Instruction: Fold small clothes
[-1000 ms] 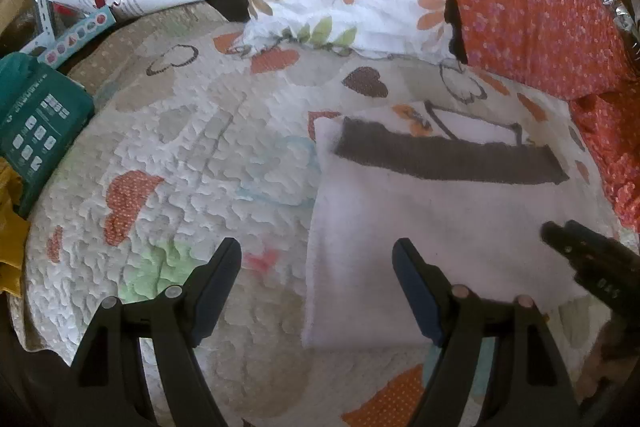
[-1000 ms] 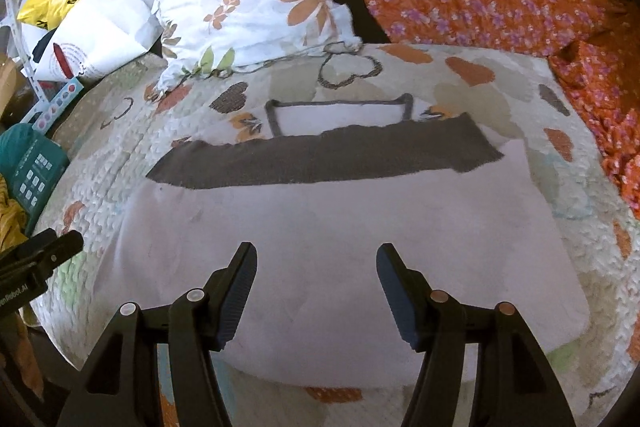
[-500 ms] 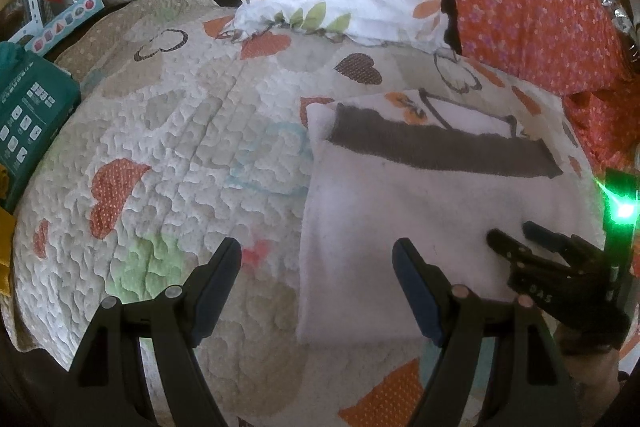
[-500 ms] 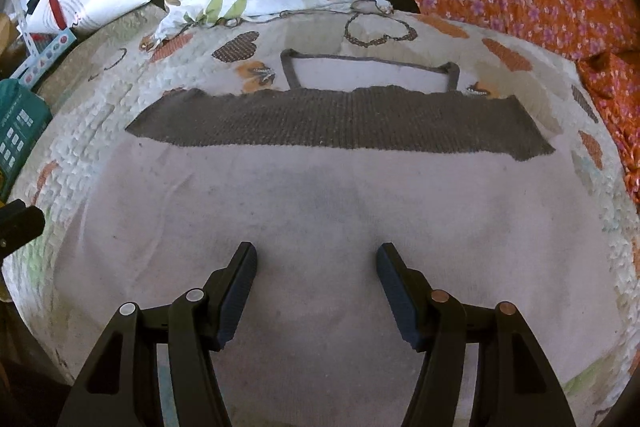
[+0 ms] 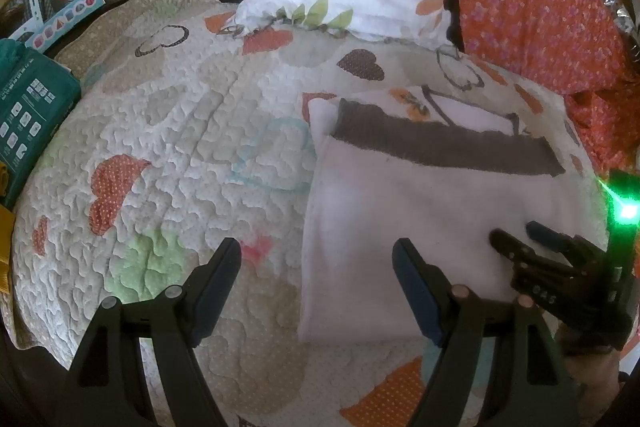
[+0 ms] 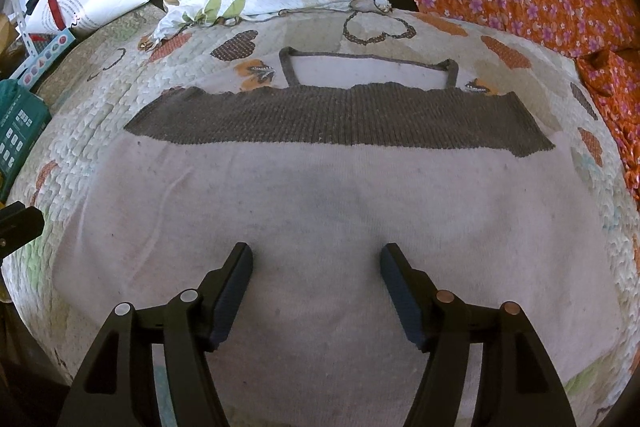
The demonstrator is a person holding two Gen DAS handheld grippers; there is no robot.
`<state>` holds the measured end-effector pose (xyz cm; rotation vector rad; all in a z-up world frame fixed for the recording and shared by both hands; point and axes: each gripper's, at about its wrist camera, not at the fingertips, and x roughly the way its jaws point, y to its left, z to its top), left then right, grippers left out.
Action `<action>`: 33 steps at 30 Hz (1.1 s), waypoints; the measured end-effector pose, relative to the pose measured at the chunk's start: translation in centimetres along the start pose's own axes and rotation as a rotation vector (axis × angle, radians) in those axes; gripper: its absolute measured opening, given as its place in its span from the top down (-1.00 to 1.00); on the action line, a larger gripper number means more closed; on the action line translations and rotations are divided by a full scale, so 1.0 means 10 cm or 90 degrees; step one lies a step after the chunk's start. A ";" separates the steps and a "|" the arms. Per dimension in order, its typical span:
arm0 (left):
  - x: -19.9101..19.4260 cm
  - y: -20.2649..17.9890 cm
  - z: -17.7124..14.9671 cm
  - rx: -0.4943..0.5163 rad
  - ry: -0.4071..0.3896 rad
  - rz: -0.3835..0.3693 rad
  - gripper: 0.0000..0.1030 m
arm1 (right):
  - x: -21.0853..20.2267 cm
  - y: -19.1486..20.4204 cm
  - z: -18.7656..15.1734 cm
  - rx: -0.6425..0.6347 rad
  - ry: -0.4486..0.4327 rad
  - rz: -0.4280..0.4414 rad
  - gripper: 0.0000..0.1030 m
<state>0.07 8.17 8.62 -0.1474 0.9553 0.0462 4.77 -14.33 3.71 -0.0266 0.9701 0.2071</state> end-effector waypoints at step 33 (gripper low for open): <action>0.36 -0.84 0.10 0.047 0.060 -0.076 -0.51 | -0.81 -2.81 -0.91 0.537 -0.069 0.035 -0.44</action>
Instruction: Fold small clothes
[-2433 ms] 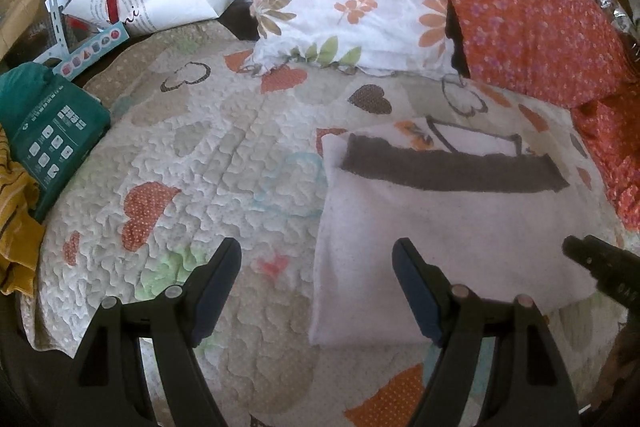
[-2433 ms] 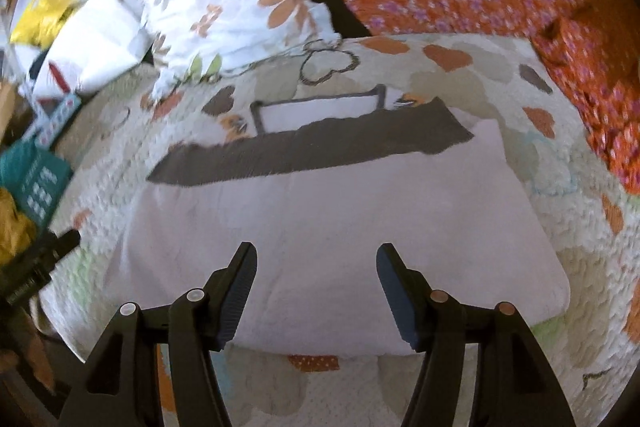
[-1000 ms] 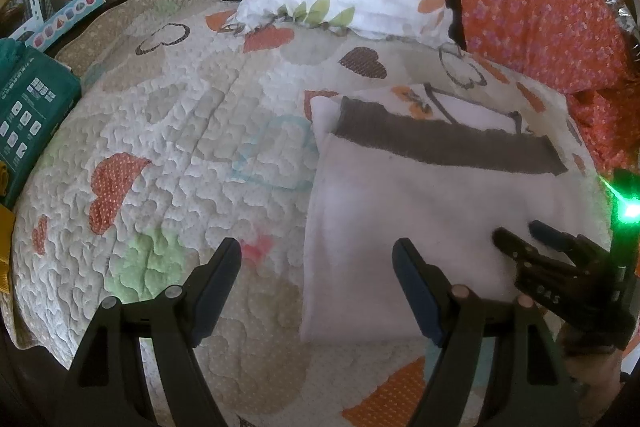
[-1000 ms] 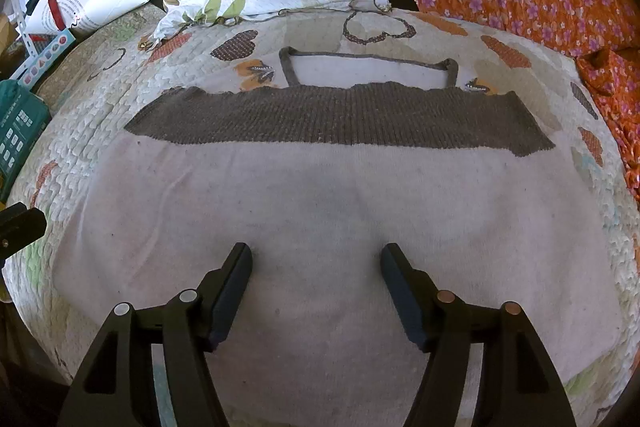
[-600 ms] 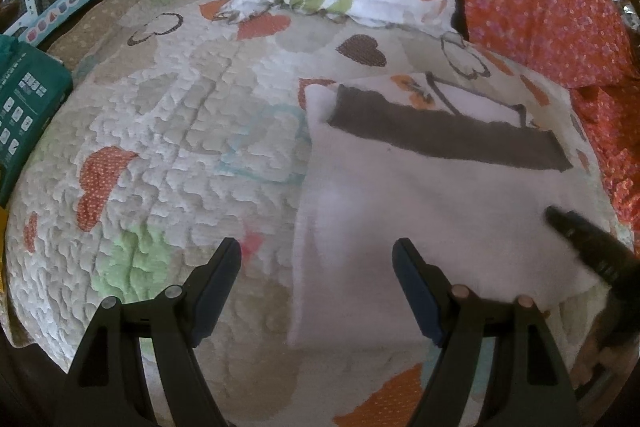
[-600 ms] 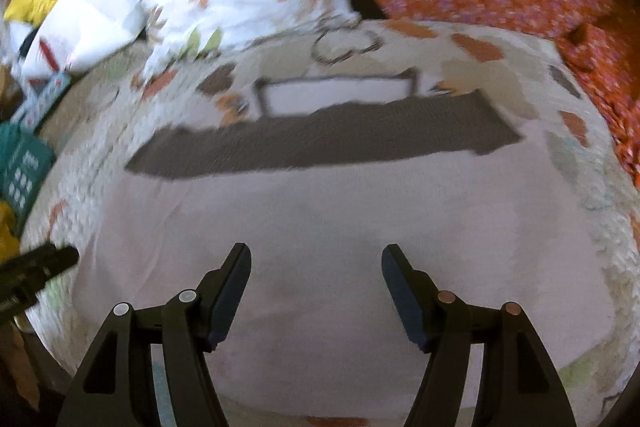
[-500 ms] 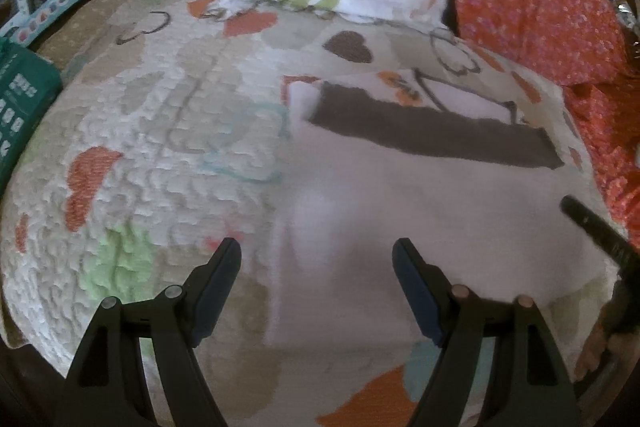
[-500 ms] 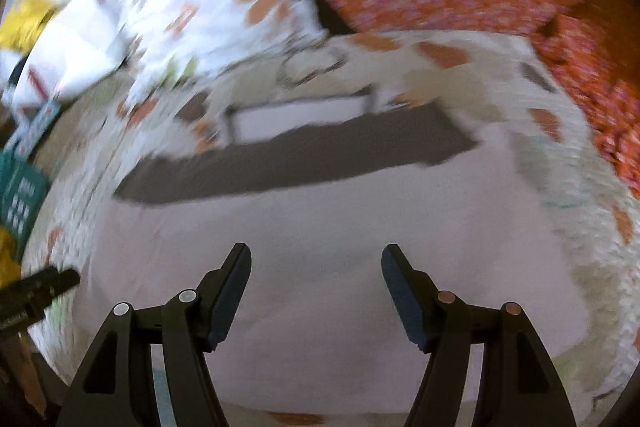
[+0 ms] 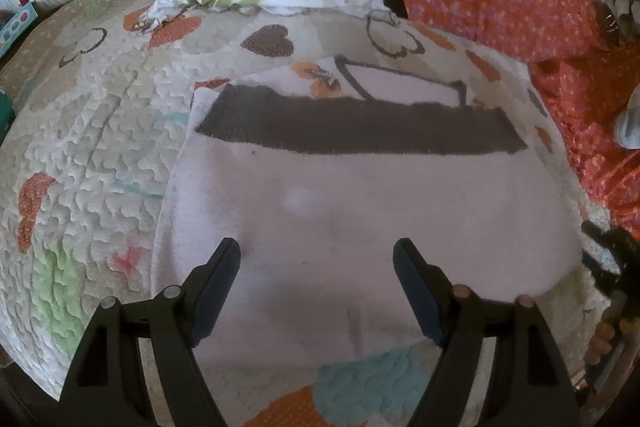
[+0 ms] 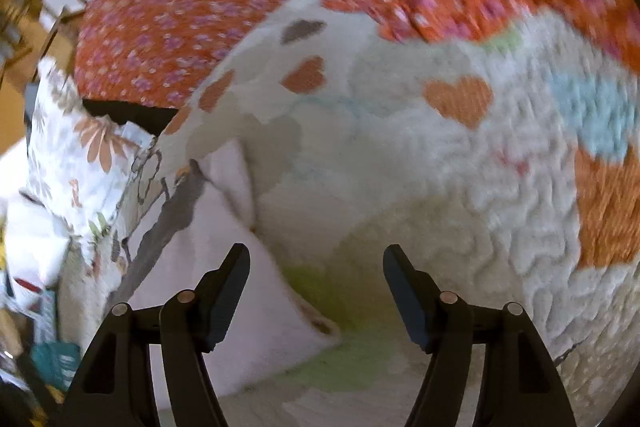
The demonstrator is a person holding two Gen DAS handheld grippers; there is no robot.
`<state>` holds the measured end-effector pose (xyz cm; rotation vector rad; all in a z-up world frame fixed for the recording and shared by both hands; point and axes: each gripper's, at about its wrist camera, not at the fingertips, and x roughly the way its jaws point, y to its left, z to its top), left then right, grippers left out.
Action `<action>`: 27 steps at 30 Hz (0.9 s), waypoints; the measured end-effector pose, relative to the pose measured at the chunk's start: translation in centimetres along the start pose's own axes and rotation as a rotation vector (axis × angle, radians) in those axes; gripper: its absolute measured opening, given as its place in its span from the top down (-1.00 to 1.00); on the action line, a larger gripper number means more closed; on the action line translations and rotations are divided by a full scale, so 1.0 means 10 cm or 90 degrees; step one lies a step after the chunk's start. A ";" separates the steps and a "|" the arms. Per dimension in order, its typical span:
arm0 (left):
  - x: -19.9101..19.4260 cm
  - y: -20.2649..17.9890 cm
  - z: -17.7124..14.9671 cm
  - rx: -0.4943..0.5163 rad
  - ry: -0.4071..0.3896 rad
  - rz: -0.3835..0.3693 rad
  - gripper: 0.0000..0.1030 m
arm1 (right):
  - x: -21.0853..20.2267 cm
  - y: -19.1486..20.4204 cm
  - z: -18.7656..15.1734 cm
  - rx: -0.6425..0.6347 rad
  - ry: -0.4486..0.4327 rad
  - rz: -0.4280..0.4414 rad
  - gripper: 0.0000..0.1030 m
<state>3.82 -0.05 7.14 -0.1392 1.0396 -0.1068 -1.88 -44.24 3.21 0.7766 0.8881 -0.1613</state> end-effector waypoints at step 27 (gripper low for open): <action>-0.26 0.91 0.11 -0.148 -0.022 0.007 -0.51 | 0.40 0.90 -0.25 -0.149 0.027 0.089 0.68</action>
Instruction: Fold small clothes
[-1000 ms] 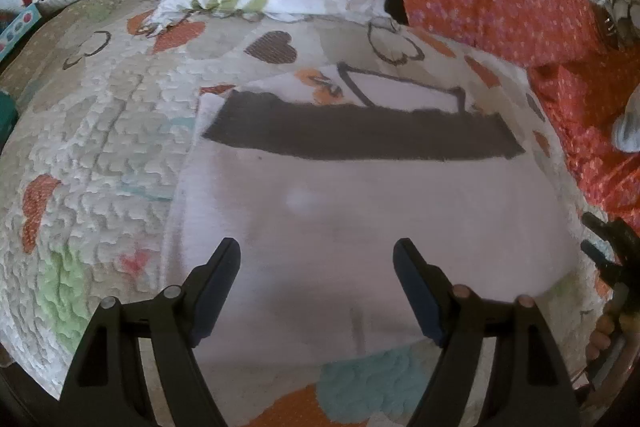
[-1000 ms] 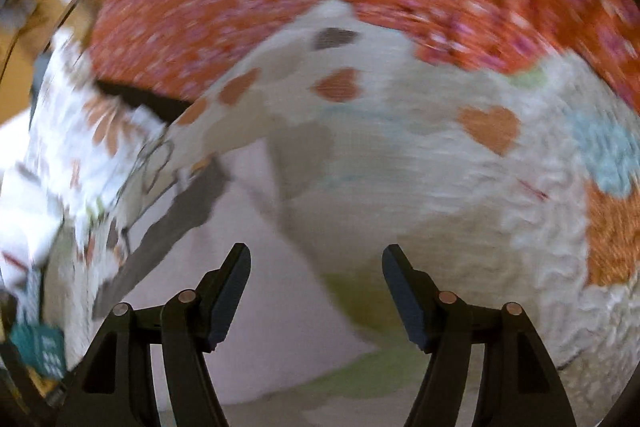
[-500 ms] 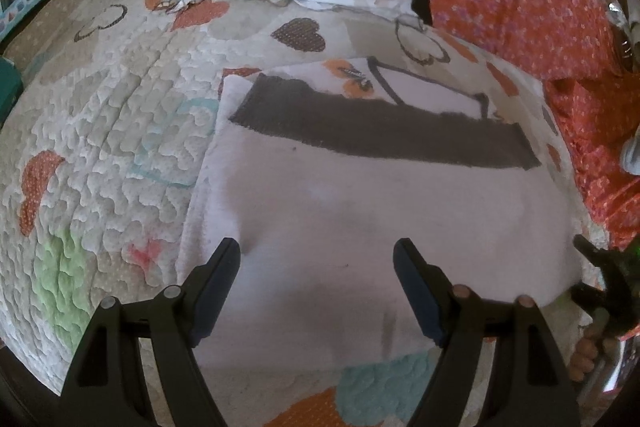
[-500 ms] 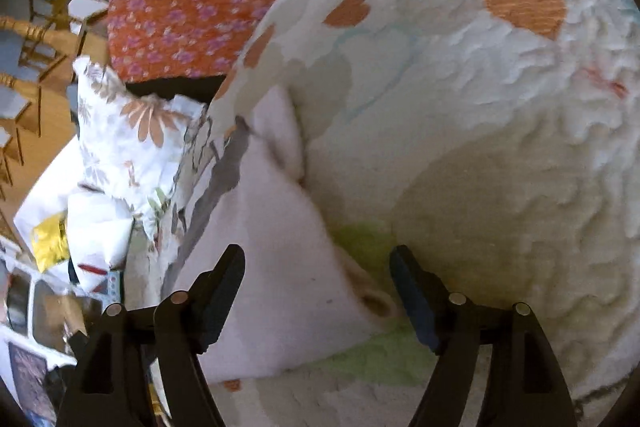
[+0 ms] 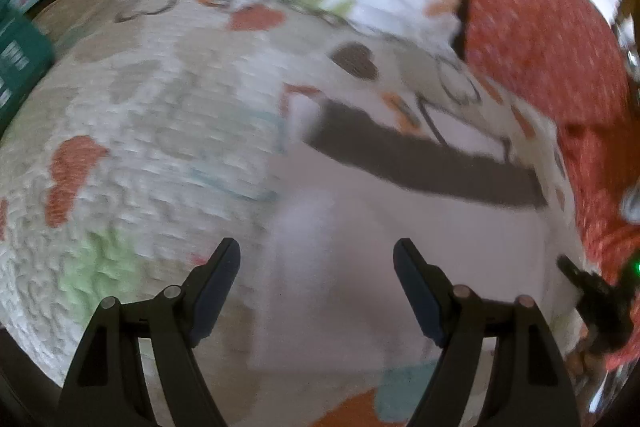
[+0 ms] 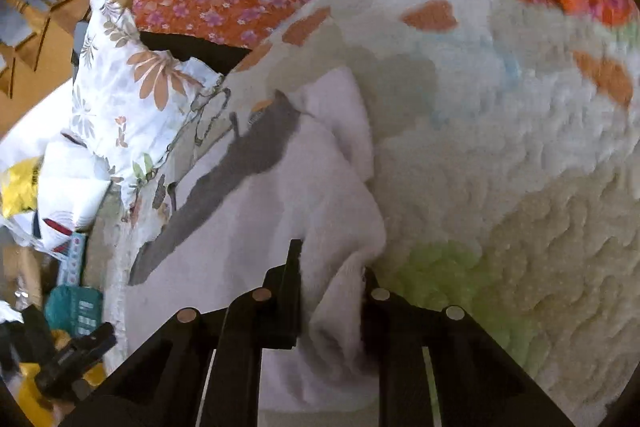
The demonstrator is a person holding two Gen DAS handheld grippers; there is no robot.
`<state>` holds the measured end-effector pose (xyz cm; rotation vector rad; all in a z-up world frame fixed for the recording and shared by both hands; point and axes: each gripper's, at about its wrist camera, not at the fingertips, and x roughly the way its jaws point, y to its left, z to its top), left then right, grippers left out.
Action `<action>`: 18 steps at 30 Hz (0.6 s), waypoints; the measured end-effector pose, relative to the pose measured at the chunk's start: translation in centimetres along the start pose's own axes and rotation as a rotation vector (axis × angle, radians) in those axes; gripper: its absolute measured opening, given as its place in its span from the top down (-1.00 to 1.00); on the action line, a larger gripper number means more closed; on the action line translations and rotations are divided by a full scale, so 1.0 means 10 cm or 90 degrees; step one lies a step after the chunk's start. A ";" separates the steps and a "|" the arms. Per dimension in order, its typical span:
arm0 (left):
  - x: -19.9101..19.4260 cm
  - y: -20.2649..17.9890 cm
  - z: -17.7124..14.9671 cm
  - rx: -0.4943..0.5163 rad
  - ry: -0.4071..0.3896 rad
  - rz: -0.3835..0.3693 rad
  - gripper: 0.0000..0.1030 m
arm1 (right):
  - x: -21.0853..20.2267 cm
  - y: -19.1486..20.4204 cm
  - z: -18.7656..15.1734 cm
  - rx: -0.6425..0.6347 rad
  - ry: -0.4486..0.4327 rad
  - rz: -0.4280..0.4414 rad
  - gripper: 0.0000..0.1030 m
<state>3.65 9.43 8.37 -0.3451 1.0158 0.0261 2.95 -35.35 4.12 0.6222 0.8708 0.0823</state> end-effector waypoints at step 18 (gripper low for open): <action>-0.60 1.45 0.31 -0.187 -0.082 0.059 -0.52 | 1.18 2.98 -1.20 -0.344 0.090 0.003 0.72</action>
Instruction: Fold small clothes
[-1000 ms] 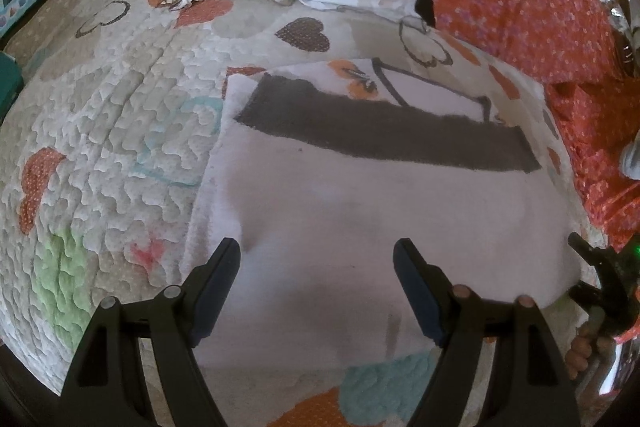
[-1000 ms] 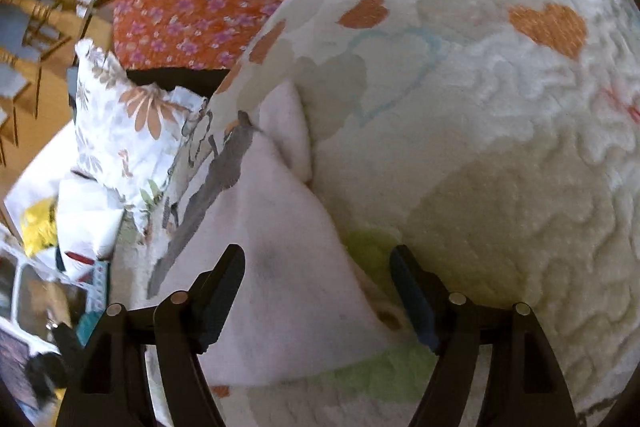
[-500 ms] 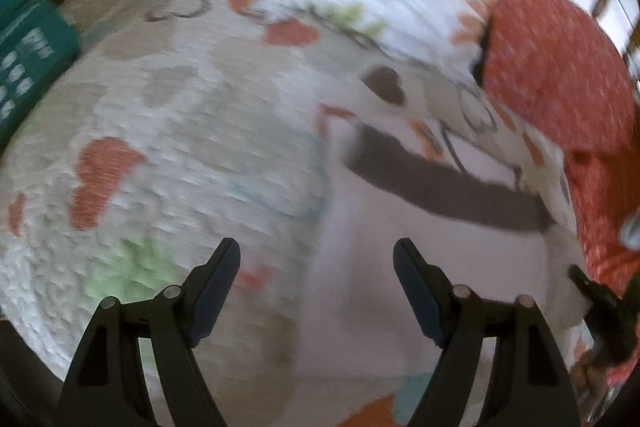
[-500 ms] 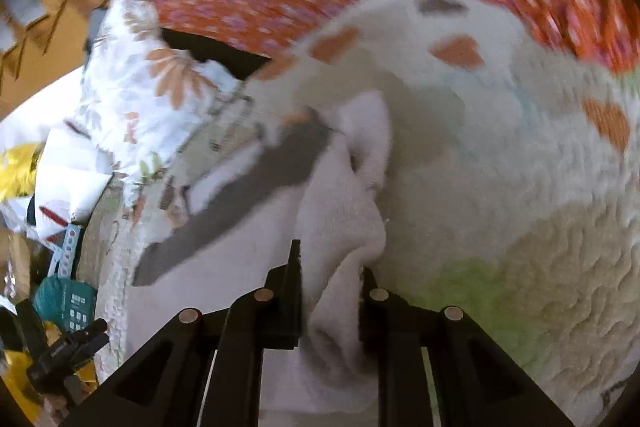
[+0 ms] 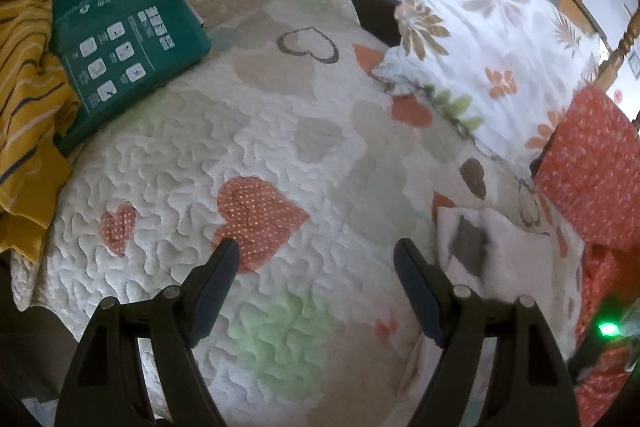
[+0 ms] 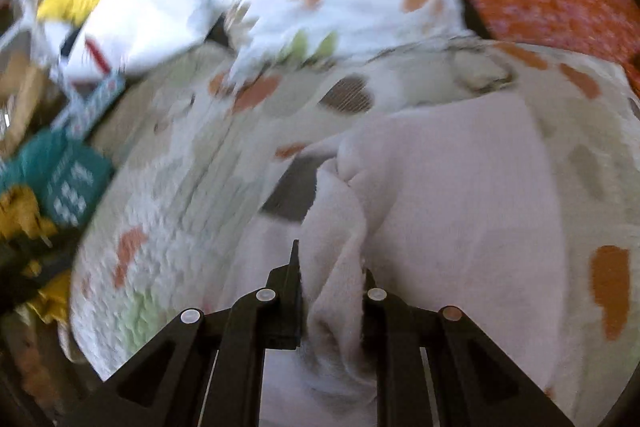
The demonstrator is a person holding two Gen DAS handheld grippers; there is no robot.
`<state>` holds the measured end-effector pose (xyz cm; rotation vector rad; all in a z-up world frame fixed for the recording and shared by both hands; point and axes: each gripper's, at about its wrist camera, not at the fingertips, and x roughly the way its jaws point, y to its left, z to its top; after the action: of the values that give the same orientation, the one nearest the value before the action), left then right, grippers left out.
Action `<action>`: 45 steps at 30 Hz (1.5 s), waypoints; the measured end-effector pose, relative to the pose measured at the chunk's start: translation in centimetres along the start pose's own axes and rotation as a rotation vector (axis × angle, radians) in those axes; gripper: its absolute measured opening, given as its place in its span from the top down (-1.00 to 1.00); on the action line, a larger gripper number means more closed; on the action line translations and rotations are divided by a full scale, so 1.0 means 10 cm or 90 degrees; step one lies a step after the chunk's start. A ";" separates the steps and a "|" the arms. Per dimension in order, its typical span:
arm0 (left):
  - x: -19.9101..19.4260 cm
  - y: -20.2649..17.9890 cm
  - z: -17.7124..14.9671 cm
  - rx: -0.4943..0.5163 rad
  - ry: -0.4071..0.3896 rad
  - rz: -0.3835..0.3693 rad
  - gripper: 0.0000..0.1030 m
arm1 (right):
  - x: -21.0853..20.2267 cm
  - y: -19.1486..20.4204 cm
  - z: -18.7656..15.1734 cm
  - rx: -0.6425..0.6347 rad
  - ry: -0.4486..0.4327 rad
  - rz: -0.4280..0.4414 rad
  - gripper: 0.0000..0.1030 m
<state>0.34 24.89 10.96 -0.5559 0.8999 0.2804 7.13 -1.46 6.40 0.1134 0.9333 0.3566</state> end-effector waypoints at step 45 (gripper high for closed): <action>0.84 -0.70 -0.87 0.099 0.268 -0.112 0.89 | -0.81 -0.90 -0.41 0.012 -0.011 0.046 -0.11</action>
<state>2.74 14.23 2.29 -0.5552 1.2583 -0.0707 1.72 -12.95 7.95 0.1673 0.9174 0.4136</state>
